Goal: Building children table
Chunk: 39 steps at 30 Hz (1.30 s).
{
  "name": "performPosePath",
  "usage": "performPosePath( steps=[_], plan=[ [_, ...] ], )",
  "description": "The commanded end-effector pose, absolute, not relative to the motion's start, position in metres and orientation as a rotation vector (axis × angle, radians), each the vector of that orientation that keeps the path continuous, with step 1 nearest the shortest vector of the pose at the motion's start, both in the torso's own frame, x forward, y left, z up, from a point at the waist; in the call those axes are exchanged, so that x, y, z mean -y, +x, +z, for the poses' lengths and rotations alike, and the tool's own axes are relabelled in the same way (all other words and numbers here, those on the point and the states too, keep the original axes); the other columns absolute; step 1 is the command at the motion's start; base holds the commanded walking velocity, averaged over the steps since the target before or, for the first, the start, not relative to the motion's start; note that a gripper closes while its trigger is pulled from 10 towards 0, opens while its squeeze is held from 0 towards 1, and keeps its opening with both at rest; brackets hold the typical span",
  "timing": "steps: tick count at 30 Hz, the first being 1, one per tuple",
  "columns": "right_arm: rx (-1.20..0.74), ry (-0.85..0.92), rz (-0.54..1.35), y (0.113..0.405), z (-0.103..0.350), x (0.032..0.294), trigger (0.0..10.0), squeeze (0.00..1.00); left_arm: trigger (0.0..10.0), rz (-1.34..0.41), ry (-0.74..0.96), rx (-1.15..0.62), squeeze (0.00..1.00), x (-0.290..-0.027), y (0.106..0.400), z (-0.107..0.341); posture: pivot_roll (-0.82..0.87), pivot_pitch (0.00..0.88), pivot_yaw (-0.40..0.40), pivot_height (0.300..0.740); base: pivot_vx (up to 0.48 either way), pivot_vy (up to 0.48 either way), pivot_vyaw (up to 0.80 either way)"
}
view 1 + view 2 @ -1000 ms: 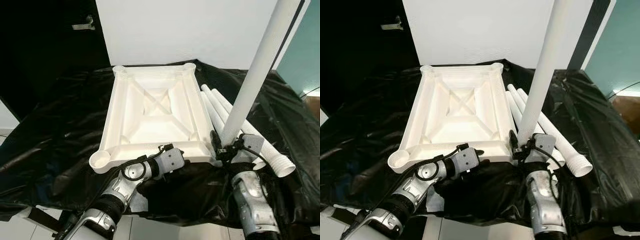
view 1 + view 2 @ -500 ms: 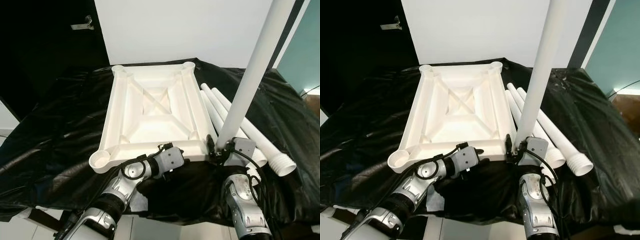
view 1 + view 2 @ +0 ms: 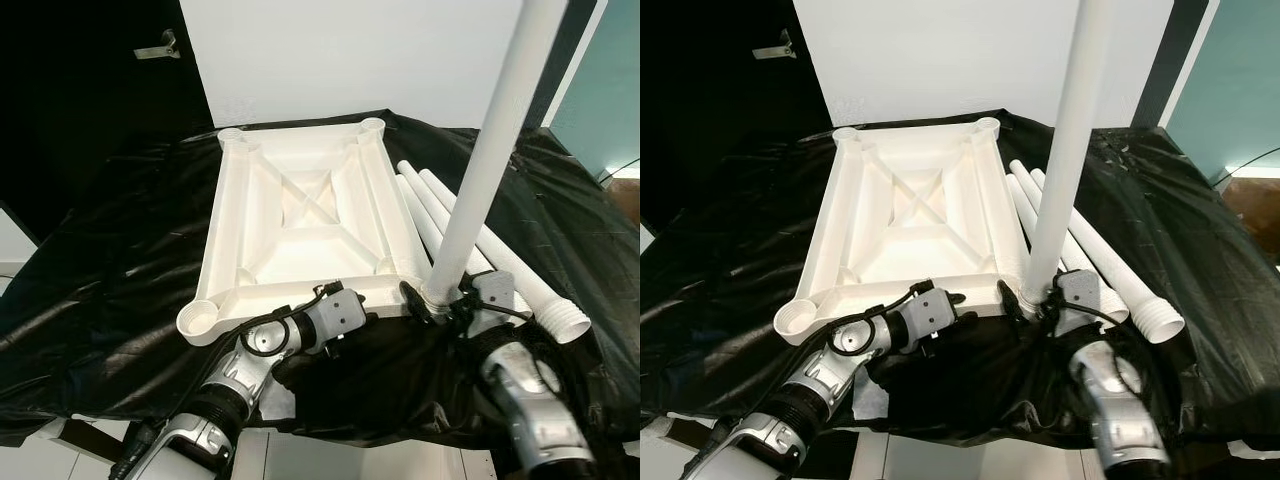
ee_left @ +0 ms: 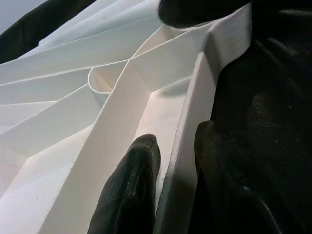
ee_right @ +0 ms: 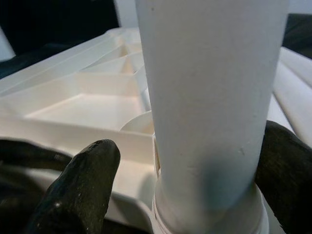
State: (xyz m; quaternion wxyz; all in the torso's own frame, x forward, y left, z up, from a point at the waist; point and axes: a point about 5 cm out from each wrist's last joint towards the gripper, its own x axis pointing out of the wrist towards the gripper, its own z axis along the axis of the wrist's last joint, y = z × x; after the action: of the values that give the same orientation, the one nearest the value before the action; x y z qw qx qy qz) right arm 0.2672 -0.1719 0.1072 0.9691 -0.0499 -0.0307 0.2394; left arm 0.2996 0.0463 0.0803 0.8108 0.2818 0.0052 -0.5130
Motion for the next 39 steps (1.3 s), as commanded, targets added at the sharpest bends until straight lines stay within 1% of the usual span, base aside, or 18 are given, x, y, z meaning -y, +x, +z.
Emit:
performPosePath(
  steps=[1,2,3,4,5,7,8,13,21,23,24,26,27,28,29,30,34,39],
  plan=[
    [0.04,-0.079,0.586,0.265,0.105,0.159,10.0,0.0,10.0,-1.113,0.635,-0.202,0.0,-0.054,0.287,0.044,-0.05,0.033,0.012,0.74,0.0,0.0,0.0],
    [0.04,-0.079,0.586,0.265,0.105,0.159,10.0,0.0,10.0,-1.113,0.635,-0.202,0.0,-0.054,0.287,0.044,-0.05,0.033,0.012,0.74,0.0,0.0,0.0],
    [0.034,-0.109,0.625,0.267,0.109,0.165,9.4,0.0,10.0,-1.112,0.634,-0.2,0.0,-0.053,0.287,0.045,-0.05,0.033,0.01,0.74,0.0,0.0,0.0],
    [0.008,-0.154,0.687,0.271,0.113,0.173,5.3,0.0,10.0,-1.108,0.633,-0.201,0.0,-0.054,0.287,0.044,-0.05,0.029,0.0,0.74,0.0,0.0,0.0],
    [-0.006,-0.17,0.718,0.271,0.114,0.175,3.6,0.0,10.0,-1.107,0.631,-0.203,0.0,-0.055,0.286,0.043,-0.05,0.029,0.0,0.74,0.0,0.0,0.0],
    [-0.006,-0.17,0.718,0.271,0.114,0.175,3.6,0.0,10.0,-1.107,0.631,-0.203,0.0,-0.055,0.286,0.043,-0.05,0.029,0.0,0.74,0.0,0.0,0.0],
    [-0.037,-0.184,0.77,0.272,0.114,0.178,0.0,0.0,10.0,-1.105,0.631,-0.205,0.0,-0.055,0.286,0.042,-0.05,0.025,0.0,0.74,0.0,0.0,0.0],
    [-0.109,-0.228,0.882,0.276,0.119,0.19,0.0,0.0,10.0,-1.098,0.631,-0.206,0.0,-0.056,0.287,0.043,-0.05,0.018,-0.009,0.74,0.0,0.0,0.0],
    [-0.153,-0.228,0.888,0.28,0.121,0.2,0.0,0.0,10.0,-1.096,0.634,-0.206,0.0,-0.057,0.287,0.042,-0.05,0.016,-0.012,0.74,0.0,0.0,0.0],
    [-0.111,-0.16,0.767,0.284,0.119,0.198,0.0,0.0,10.0,-1.1,0.634,-0.207,0.0,-0.057,0.286,0.042,-0.04,0.014,-0.017,0.74,0.0,0.0,0.0],
    [-0.111,-0.16,0.767,0.284,0.119,0.198,0.0,0.0,10.0,-1.1,0.634,-0.207,0.0,-0.057,0.286,0.042,-0.04,0.014,-0.017,0.74,0.0,0.0,0.0],
    [-0.064,-0.084,0.549,0.286,0.112,0.194,0.0,0.0,10.0,-1.102,0.635,-0.207,0.0,-0.058,0.285,0.041,-0.04,0.014,-0.019,0.74,0.0,0.0,0.0],
    [-0.064,-0.084,0.549,0.286,0.112,0.194,0.0,0.0,10.0,-1.102,0.635,-0.207,0.0,-0.058,0.285,0.041,-0.04,0.014,-0.019,0.74,0.0,0.0,0.0],
    [-0.035,-0.067,0.434,0.283,0.106,0.189,0.0,0.0,10.0,-1.101,0.635,-0.208,0.0,-0.058,0.285,0.041,-0.04,0.017,-0.019,0.74,0.0,0.0,0.0],
    [-0.035,-0.067,0.434,0.283,0.106,0.189,0.0,0.0,10.0,-1.101,0.635,-0.208,0.0,-0.058,0.285,0.041,-0.04,0.017,-0.019,0.74,0.0,0.0,0.0],
    [-0.02,-0.037,0.335,0.277,0.099,0.182,0.0,0.0,10.0,-1.1,0.636,-0.209,0.0,-0.058,0.285,0.041,-0.04,0.015,-0.019,0.74,0.0,0.0,0.0],
    [0.005,-0.001,0.18,0.264,0.09,0.169,0.0,0.0,10.0,-1.101,0.632,-0.208,0.0,-0.058,0.284,0.041,-0.03,0.019,-0.014,0.74,0.0,0.0,0.0],
    [0.028,0.003,0.028,0.259,0.087,0.168,0.0,0.0,10.0,-1.108,0.634,-0.212,0.0,-0.057,0.283,0.039,-0.04,0.017,-0.006,0.74,0.0,0.0,0.0]
  ],
)
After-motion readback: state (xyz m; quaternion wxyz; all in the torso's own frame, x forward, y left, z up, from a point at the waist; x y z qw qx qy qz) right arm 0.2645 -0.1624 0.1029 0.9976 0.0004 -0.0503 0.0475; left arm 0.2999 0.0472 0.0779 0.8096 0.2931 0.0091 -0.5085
